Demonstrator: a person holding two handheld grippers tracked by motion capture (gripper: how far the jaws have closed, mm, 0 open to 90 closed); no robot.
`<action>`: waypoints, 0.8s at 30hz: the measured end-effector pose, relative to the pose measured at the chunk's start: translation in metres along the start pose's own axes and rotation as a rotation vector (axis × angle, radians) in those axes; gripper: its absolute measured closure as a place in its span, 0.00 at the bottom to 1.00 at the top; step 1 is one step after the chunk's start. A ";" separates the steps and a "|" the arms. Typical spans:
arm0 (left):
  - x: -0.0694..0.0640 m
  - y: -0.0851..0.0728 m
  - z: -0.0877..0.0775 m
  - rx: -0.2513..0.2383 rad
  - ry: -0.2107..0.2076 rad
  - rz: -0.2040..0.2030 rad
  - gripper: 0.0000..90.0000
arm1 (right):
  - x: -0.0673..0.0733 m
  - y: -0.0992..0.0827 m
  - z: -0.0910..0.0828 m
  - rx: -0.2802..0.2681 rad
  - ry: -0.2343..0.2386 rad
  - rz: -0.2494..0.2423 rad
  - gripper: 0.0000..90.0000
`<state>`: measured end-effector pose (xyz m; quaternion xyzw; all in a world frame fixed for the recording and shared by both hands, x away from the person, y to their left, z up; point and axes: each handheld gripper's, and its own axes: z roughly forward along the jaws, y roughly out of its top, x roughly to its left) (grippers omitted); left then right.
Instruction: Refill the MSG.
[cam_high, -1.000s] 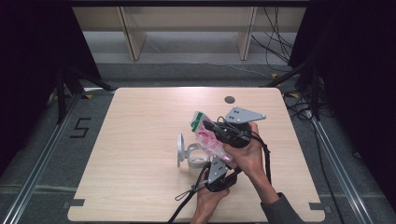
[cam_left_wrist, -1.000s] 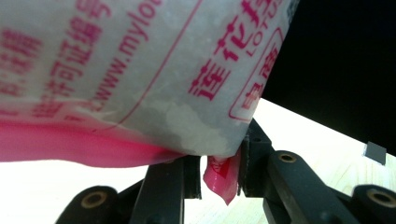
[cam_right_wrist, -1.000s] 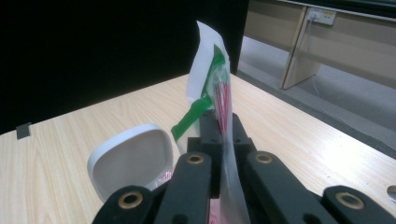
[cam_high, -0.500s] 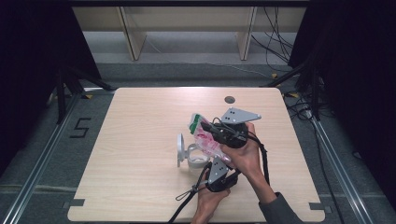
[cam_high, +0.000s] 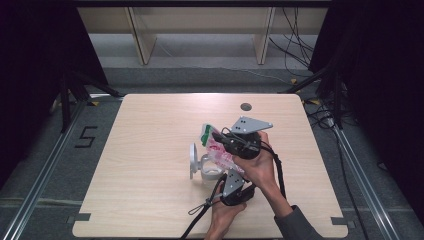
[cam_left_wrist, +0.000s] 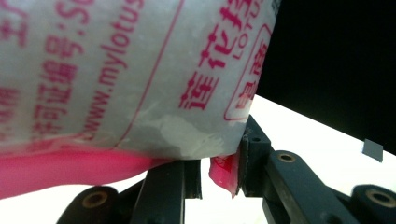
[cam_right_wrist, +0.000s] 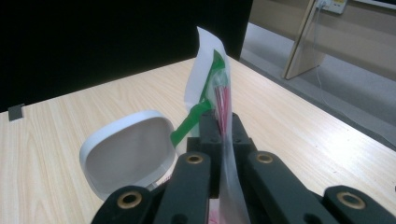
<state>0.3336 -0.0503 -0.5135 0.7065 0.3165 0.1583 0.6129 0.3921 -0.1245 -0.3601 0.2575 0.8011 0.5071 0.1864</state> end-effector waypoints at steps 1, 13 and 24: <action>0.000 0.000 0.000 0.001 0.000 0.001 0.82 | 0.001 0.000 0.001 -0.001 -0.004 0.010 1.00; 0.001 0.001 0.000 -0.029 -0.018 -0.005 0.82 | 0.006 0.003 0.003 0.006 0.010 -0.041 1.00; 0.000 0.001 0.001 -0.029 -0.030 -0.006 0.83 | 0.007 0.004 0.005 0.015 0.006 -0.051 1.00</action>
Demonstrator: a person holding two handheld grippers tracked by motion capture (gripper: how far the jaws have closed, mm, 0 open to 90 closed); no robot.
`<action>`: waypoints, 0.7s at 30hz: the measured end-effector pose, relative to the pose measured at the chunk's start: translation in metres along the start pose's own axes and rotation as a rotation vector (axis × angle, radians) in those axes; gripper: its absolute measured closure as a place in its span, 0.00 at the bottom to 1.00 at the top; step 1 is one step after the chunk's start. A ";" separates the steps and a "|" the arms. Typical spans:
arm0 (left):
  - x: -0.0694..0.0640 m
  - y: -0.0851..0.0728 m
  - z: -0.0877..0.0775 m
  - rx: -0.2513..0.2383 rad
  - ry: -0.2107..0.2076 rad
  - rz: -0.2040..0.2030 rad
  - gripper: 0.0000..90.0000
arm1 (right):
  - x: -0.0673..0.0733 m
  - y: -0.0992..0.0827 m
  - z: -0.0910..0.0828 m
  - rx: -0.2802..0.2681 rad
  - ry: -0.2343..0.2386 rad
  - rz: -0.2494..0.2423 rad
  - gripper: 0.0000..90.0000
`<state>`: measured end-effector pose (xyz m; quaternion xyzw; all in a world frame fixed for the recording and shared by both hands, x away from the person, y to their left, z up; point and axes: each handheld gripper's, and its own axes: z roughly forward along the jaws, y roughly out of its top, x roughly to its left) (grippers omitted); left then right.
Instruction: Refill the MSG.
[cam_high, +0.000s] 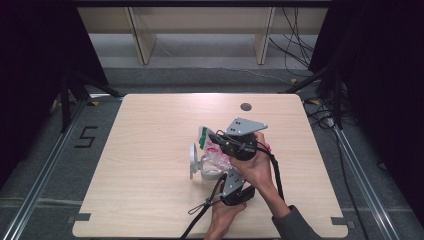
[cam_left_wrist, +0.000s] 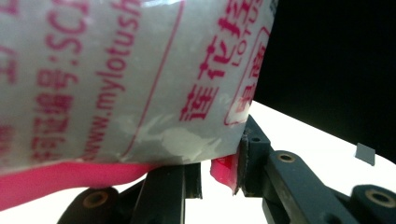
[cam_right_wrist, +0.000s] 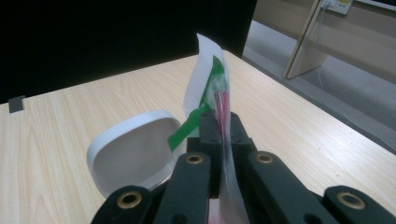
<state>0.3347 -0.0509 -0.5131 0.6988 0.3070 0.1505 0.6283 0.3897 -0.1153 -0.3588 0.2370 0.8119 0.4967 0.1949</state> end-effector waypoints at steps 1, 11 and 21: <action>0.000 0.000 0.000 -0.001 0.001 -0.002 0.83 | 0.000 0.000 0.000 0.001 0.000 0.004 1.00; 0.000 0.000 0.001 -0.005 0.000 -0.001 0.83 | 0.001 0.001 0.000 0.004 0.006 0.006 1.00; 0.000 0.000 0.002 -0.009 -0.001 0.002 0.83 | 0.006 0.002 0.002 -0.006 -0.014 -0.028 1.00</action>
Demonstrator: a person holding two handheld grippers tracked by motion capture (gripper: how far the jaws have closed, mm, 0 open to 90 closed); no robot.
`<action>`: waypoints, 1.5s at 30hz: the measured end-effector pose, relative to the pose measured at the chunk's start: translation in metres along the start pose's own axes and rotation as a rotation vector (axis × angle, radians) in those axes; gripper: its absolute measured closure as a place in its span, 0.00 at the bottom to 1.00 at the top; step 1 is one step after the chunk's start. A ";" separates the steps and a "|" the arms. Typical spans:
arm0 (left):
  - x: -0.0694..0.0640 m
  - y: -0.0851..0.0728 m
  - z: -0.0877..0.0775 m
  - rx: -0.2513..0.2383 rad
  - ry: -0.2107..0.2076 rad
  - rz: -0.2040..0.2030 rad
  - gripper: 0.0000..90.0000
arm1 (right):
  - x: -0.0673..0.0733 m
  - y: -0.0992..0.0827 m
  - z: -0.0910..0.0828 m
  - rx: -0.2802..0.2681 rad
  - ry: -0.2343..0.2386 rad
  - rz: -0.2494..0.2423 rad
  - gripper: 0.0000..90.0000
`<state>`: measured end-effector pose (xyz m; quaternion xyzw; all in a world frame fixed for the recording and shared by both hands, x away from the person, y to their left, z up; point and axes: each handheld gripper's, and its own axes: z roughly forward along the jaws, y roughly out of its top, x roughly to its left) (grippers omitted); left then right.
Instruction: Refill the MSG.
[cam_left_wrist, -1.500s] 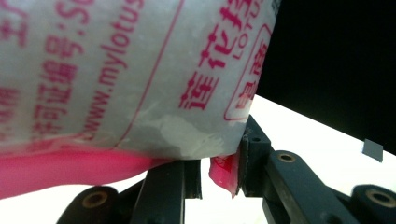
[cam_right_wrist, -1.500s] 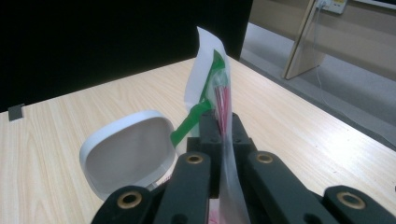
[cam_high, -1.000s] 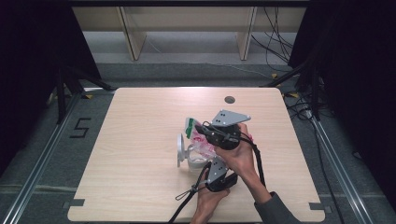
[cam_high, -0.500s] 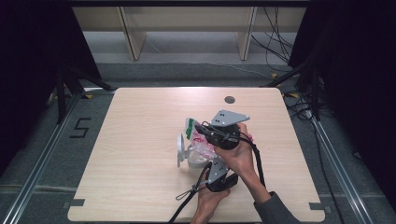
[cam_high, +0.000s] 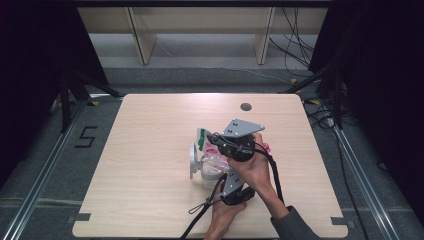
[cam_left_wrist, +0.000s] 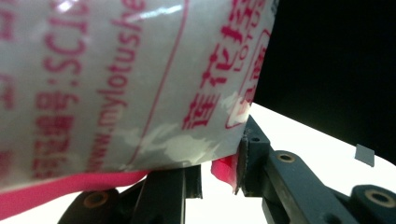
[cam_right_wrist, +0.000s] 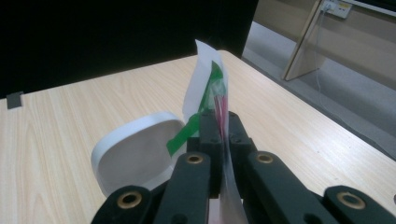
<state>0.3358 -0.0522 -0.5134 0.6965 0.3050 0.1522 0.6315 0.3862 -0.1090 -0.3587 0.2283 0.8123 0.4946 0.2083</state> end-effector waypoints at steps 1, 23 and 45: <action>0.000 0.000 0.000 -0.005 -0.002 0.001 0.83 | 0.001 0.000 0.000 0.005 0.002 0.007 1.00; -0.001 0.002 0.001 0.000 0.006 -0.001 0.83 | 0.002 0.002 0.001 0.013 0.006 -0.009 1.00; 0.000 0.002 0.001 -0.001 0.003 0.003 0.83 | 0.001 0.002 0.002 0.005 0.000 -0.003 1.00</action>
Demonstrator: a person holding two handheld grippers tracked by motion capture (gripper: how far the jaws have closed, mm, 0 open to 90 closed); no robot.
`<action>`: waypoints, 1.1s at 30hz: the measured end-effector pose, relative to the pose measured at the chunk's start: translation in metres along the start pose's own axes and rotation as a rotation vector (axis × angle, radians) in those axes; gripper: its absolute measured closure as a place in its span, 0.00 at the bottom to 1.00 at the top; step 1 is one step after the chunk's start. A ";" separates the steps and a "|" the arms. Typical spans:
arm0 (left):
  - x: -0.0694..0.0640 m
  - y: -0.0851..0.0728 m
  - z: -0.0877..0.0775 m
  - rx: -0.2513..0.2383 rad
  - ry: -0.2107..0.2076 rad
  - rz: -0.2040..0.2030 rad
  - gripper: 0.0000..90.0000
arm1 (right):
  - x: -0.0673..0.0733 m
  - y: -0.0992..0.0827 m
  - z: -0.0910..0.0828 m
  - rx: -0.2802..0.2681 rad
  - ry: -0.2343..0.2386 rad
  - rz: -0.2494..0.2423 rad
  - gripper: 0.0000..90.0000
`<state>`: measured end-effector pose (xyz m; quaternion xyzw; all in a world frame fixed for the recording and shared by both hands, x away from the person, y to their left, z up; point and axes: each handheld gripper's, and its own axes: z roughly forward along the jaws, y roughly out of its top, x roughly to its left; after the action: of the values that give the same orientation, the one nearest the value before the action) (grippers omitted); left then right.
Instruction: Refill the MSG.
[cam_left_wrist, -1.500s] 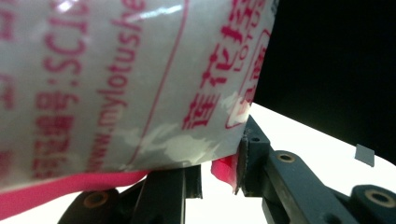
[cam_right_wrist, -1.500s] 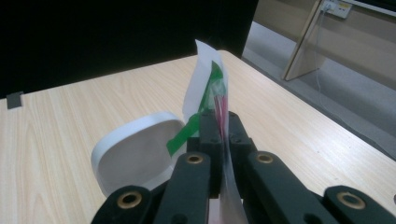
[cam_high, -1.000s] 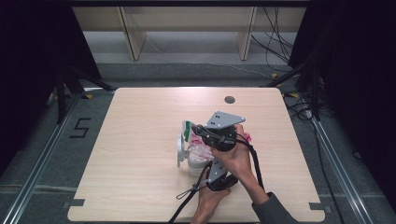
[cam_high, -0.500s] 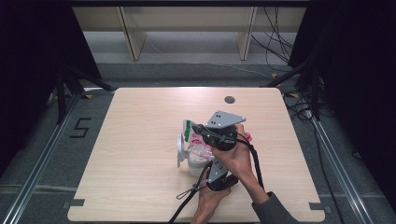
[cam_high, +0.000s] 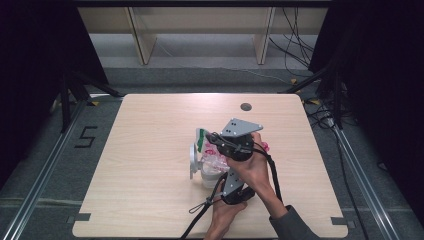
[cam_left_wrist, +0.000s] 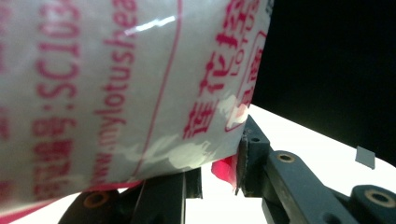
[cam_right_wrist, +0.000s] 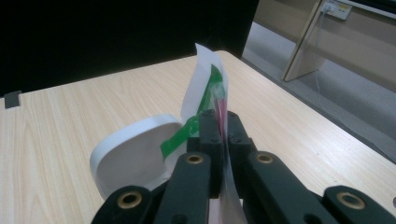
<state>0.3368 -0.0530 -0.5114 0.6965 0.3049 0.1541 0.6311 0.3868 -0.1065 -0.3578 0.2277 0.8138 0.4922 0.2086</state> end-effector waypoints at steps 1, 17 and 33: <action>0.000 0.000 0.001 -0.004 0.002 -0.003 0.83 | 0.000 0.000 0.000 -0.003 -0.004 -0.006 1.00; 0.001 0.000 0.001 -0.017 -0.013 0.002 0.83 | 0.002 0.002 0.000 0.000 0.000 -0.018 1.00; 0.001 0.000 0.001 -0.020 -0.008 0.003 0.83 | 0.001 0.002 0.000 -0.004 -0.002 -0.017 1.00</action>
<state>0.3383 -0.0528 -0.5118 0.6914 0.2996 0.1552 0.6389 0.3862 -0.1050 -0.3562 0.2208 0.8146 0.4919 0.2138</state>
